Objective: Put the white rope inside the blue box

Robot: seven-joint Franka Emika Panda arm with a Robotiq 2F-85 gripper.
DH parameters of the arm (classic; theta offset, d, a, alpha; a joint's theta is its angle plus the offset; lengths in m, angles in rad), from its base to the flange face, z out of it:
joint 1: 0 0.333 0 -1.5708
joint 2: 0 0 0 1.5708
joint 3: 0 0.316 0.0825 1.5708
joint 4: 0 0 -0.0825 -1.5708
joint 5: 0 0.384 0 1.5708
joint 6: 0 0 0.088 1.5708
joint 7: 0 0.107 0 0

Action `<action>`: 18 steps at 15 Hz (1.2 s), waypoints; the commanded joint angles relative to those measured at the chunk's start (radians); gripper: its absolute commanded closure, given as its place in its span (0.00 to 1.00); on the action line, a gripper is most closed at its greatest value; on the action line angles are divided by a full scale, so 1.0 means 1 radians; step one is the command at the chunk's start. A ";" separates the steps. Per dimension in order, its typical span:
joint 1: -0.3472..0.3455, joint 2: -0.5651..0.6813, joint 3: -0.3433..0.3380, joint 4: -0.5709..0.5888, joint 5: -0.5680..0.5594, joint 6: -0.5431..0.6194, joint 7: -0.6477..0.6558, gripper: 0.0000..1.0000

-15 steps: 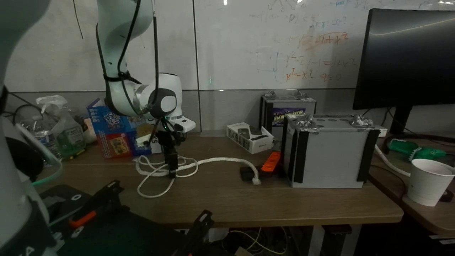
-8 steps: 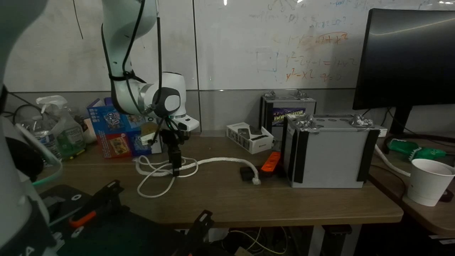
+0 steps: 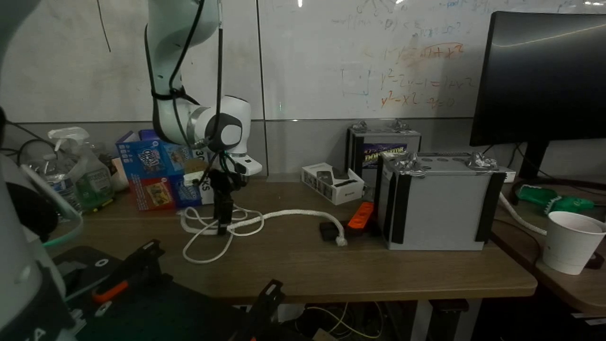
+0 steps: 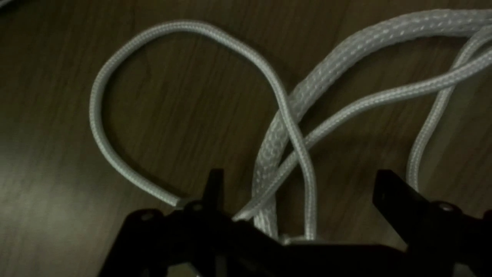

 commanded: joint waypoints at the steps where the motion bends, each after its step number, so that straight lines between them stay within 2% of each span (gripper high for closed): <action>1: -0.037 0.012 0.036 0.032 0.031 -0.036 -0.024 0.00; 13: -0.017 0.037 0.024 0.030 0.027 -0.003 -0.007 0.00; 14: -0.014 0.037 0.025 0.028 0.026 0.002 -0.007 0.20; 16: -0.004 0.031 0.019 0.022 0.021 0.020 -0.003 0.32; 18: 0.003 0.030 0.020 0.022 0.022 0.030 0.000 0.48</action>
